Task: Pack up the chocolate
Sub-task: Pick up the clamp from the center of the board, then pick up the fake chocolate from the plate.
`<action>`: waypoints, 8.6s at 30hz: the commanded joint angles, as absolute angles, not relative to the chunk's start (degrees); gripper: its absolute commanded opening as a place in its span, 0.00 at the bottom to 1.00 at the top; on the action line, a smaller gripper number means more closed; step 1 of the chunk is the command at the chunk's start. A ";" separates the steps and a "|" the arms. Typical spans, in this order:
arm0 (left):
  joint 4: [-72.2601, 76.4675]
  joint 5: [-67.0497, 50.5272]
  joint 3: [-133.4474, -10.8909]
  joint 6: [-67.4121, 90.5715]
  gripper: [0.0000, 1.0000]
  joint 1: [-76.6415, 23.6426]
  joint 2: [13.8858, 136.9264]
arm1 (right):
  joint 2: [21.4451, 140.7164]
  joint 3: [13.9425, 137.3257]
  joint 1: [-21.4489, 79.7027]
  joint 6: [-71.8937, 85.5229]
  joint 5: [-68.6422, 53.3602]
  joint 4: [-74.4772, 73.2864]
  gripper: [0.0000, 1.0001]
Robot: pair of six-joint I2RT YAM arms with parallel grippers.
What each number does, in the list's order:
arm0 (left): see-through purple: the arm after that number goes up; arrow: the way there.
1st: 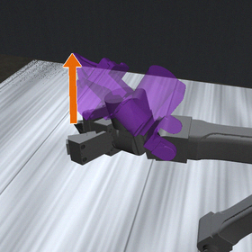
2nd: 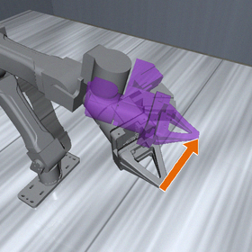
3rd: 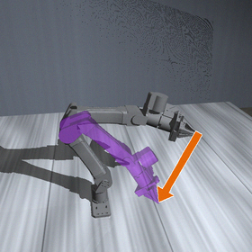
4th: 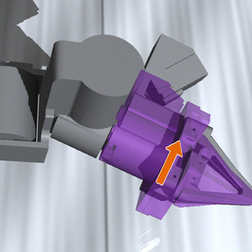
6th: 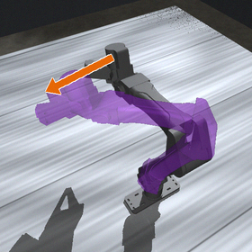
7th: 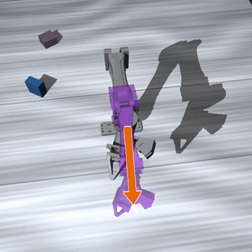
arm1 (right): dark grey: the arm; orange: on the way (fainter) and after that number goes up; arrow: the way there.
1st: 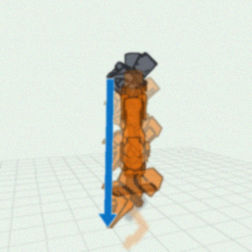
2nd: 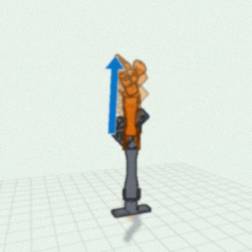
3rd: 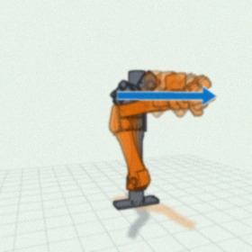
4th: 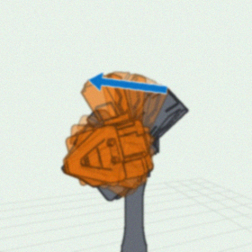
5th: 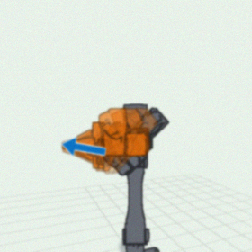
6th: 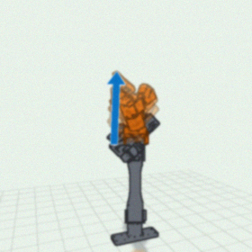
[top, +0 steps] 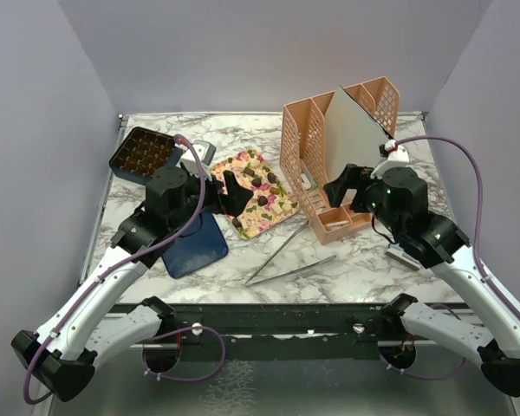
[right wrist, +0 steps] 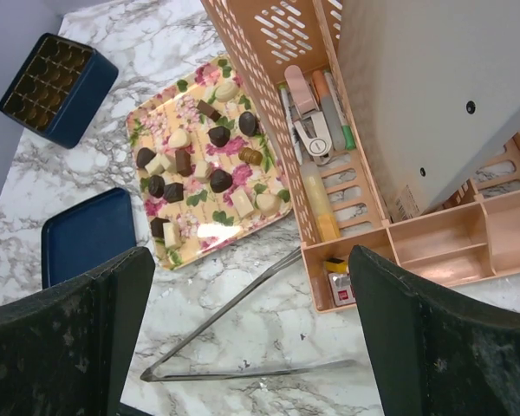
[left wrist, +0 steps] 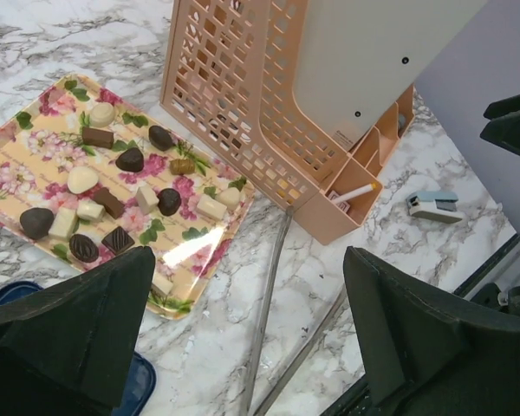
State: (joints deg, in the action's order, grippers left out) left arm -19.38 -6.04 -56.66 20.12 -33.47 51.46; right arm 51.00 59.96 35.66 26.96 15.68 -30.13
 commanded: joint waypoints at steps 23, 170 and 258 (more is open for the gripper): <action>-23.31 -5.36 -54.54 20.88 0.98 -46.81 73.98 | 41.27 59.50 35.77 22.60 16.60 -31.15 1.00; -41.22 21.10 -63.81 16.76 0.46 -36.47 79.76 | 34.92 54.63 35.82 27.67 16.98 -30.61 0.98; -40.47 20.99 -69.22 14.74 0.34 -36.47 80.55 | 33.67 52.32 35.77 27.24 18.82 -31.45 0.98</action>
State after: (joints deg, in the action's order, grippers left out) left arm -40.51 17.56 -65.78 14.35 -36.71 82.15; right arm 34.20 53.58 35.66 27.42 17.78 -30.11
